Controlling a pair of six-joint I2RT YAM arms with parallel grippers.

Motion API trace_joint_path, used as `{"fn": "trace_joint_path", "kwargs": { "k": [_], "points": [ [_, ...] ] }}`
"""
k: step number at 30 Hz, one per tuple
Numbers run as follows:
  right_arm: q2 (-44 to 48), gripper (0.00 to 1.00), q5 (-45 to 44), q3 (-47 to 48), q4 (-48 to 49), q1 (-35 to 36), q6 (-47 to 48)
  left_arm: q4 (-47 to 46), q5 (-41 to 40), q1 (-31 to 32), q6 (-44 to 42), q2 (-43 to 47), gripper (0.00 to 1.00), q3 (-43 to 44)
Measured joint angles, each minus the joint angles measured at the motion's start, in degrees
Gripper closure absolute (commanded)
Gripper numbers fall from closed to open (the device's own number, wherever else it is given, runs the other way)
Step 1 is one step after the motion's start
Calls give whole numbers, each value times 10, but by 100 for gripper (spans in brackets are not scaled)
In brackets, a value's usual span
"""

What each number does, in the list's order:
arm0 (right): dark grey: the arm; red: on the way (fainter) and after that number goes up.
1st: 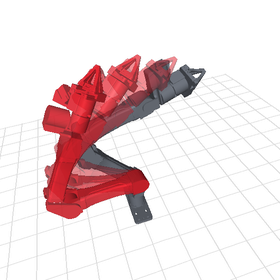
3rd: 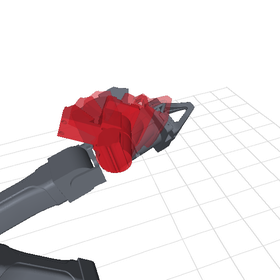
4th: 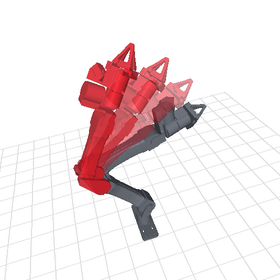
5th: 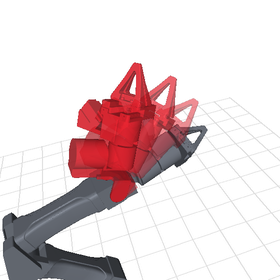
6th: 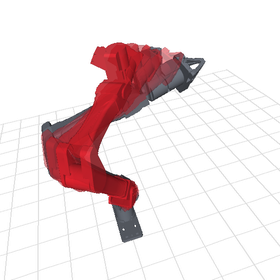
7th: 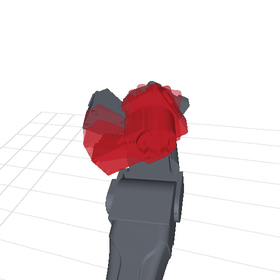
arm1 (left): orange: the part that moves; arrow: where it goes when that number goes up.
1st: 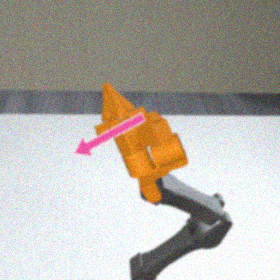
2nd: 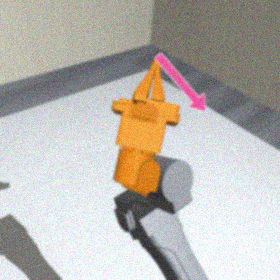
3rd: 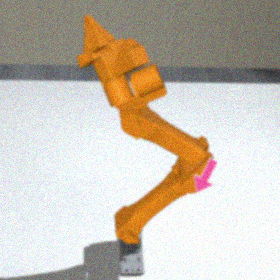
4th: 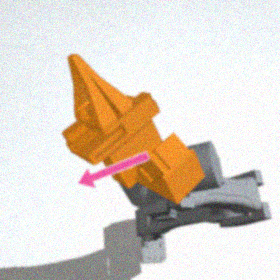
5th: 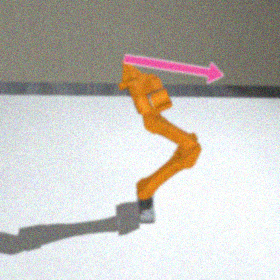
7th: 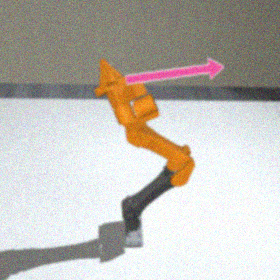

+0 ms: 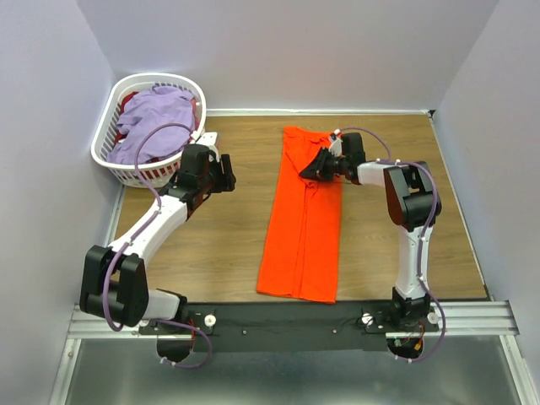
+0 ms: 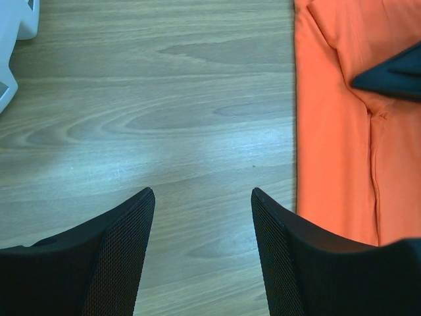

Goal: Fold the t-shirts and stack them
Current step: Fold the tshirt

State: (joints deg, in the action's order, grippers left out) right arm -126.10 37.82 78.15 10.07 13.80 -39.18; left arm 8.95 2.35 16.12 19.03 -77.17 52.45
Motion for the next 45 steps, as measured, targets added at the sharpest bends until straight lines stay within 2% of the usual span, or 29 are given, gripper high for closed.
{"fn": "trace_joint_path", "kwargs": {
  "k": [7, 14, 18, 25, 27, 31, 37, 45],
  "points": [
    [2, 69, 9, -39, 35, -11, -5, 0, 0, 0, -2, 0, 31, 0],
    [31, 64, 1, -37, 3, -12, 21, 0, 0, 0, -2, 0, 31, 0],
    [68, 62, -34, -26, -30, -12, 43, 0, 0, 0, -2, 0, 31, 0],
    [116, 50, -150, -23, -85, -9, 76, 0, 0, 0, -2, 0, 31, 0],
    [118, 49, -191, -24, -107, -5, 84, 0, 1, -1, -2, 0, 31, 0],
    [118, 49, -249, -26, -138, 8, 93, 0, 5, -3, -2, -2, 31, 0],
    [96, 50, -278, -11, -154, 17, 103, 0, 7, -3, -2, -4, 31, 0],
    [11, 50, -277, 94, -161, 23, 107, 0, 7, -4, -2, -4, 31, 0]
  ]
}}
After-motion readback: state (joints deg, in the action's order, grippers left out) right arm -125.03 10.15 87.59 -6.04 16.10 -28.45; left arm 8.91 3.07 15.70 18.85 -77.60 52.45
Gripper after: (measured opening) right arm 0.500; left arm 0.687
